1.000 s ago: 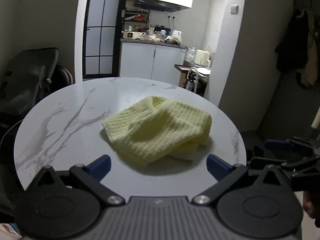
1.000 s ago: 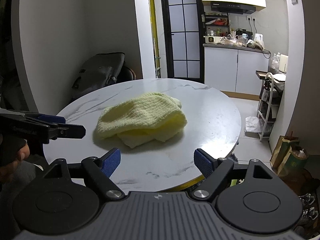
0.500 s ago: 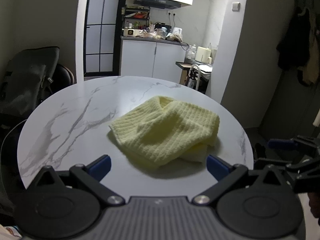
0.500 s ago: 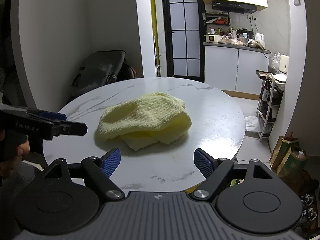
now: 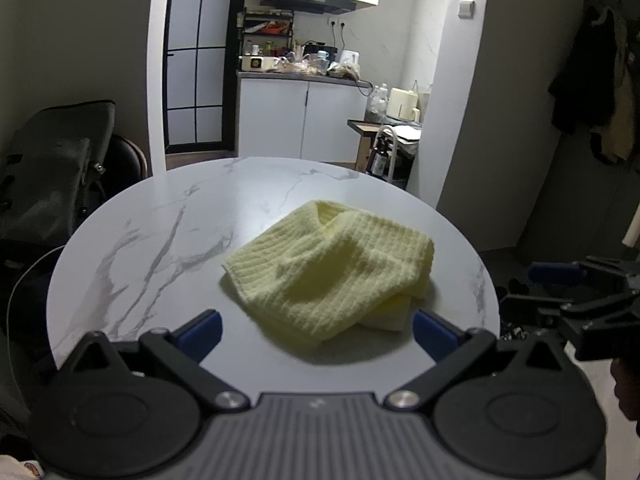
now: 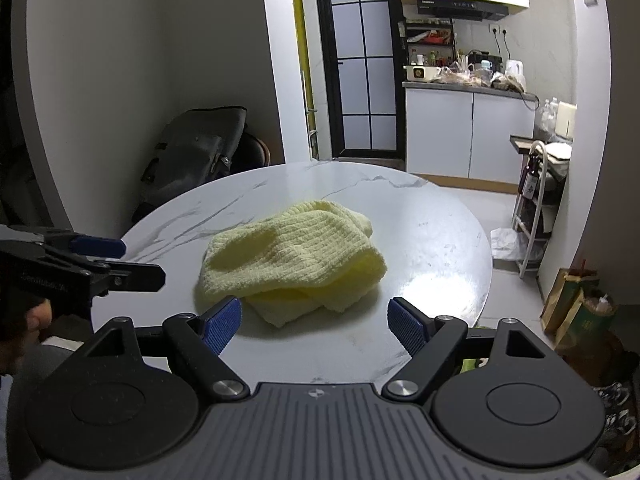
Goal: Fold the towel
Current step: 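Move both grippers toward the crumpled pale yellow towel on the table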
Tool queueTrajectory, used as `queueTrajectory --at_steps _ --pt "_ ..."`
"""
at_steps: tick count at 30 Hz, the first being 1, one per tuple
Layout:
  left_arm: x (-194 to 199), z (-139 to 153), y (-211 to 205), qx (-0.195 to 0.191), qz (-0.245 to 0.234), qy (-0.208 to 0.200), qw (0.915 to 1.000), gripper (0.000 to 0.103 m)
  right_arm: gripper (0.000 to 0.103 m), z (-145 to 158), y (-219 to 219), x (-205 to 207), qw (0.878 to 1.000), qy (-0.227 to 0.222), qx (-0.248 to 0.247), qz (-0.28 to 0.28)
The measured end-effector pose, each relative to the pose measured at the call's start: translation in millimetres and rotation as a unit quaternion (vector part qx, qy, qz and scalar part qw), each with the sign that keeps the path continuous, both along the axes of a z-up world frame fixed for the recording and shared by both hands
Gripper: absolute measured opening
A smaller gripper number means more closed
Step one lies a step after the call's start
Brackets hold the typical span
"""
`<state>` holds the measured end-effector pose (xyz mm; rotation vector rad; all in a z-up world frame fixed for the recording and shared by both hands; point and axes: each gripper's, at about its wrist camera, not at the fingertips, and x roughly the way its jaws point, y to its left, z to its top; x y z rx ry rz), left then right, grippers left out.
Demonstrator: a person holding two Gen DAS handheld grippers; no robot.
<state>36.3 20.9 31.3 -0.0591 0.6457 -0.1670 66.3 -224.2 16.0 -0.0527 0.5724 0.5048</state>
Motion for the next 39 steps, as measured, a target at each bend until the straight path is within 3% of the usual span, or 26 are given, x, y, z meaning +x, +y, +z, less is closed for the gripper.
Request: queueTrajectory --at_steps 17,23,30,39 --pt "5 0 3 0.007 0.031 -0.01 0.9994 0.103 0.084 1 -8 4 1.0 -0.015 -0.011 0.01" --pt "6 -1 1 0.024 0.017 -0.007 0.9995 0.103 0.084 0 -8 1 1.0 -0.02 -0.003 0.004" --pt "10 3 -3 0.065 -0.034 -0.016 0.9971 0.103 0.084 4 -9 -5 1.0 -0.028 -0.001 0.002" --pt "18 11 2 0.044 -0.043 -0.035 0.9975 0.103 0.084 1 -6 -11 0.999 -0.029 -0.01 -0.009"
